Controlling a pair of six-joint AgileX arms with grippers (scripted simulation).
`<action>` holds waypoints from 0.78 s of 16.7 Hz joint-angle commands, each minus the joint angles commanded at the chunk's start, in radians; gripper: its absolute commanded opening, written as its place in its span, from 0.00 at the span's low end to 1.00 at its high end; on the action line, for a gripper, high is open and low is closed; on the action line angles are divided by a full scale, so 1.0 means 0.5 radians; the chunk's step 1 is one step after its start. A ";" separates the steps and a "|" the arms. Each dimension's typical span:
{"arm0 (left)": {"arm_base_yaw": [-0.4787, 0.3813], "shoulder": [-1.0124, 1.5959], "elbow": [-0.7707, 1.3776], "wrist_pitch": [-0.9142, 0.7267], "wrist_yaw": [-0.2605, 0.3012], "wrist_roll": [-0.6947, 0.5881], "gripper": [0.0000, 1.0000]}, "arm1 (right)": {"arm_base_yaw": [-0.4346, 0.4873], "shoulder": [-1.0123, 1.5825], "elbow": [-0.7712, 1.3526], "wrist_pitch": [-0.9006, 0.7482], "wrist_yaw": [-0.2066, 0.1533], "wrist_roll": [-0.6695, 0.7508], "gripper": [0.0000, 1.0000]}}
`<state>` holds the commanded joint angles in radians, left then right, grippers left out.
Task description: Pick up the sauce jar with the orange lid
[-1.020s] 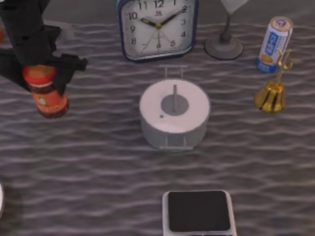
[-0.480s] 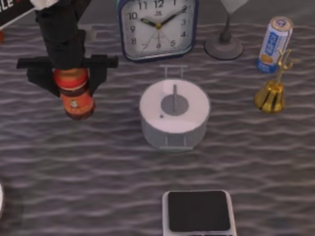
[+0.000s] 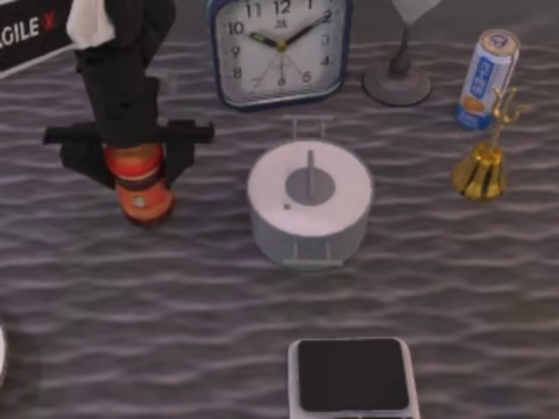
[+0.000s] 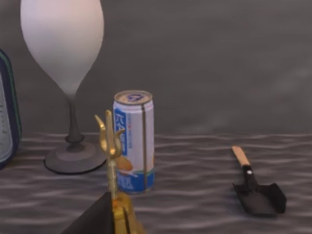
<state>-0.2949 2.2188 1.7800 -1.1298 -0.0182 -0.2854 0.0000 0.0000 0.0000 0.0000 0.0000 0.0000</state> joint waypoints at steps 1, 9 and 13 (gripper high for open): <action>0.000 0.012 -0.037 0.042 0.001 0.000 0.00 | 0.000 0.000 0.000 0.000 0.000 0.000 1.00; -0.001 0.022 -0.060 0.066 0.001 0.000 0.30 | 0.000 0.000 0.000 0.000 0.000 0.000 1.00; -0.001 0.022 -0.060 0.066 0.001 0.000 0.60 | 0.000 0.000 0.000 0.000 0.000 0.000 1.00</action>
<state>-0.2952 2.2299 1.7503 -1.0969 -0.0176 -0.2855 0.0000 0.0000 0.0000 0.0000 0.0000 0.0000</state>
